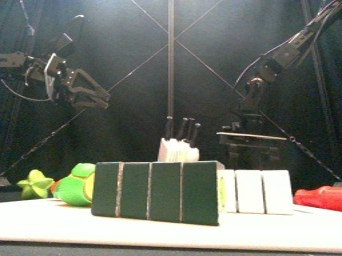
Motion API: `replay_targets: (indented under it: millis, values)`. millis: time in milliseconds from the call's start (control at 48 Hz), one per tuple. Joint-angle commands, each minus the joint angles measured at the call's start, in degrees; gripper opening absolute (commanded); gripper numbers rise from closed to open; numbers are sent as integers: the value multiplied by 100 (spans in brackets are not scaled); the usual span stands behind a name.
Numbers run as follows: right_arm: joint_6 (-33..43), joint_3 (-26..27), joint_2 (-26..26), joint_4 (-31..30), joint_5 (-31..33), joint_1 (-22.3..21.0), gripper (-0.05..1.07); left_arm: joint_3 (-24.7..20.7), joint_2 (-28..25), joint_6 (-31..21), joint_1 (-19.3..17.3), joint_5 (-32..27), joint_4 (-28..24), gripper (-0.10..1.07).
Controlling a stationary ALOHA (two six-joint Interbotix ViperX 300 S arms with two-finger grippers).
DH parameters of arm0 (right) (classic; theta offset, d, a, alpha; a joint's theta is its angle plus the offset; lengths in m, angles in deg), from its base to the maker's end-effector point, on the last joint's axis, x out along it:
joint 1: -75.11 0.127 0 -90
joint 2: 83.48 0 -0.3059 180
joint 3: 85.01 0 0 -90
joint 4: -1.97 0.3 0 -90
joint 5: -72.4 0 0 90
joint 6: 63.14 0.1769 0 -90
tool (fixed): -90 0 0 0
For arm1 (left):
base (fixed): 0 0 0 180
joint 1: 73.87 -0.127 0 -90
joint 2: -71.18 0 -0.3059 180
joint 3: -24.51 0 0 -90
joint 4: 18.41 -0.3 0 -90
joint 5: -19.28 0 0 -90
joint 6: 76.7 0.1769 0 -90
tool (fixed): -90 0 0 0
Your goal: Grab peas
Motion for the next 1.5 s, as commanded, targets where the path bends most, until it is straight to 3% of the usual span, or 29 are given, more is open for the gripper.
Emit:
replay_targets:
  millis: [0, 458, 833, 1271, 1479]
  values:
    - [18, 114, -9, -35, -18, 0, 95, -70, 9, 9, -9, 18, 0, 85]
    - [18, 158, 281, -62, -18, 0, 92, -53, 9, 9, -9, 18, 9, 85]
    - [18, 193, 325, -132, -18, 9, 68, -44, 9, 9, -9, 18, 9, 85]
    - [9, 325, -343, -334, 343, 44, 65, -53, 9, 0, -9, 18, 9, 85]
    - [-9, 343, -396, -387, 404, 62, 65, -53, 18, 0, -9, 9, 9, 85]
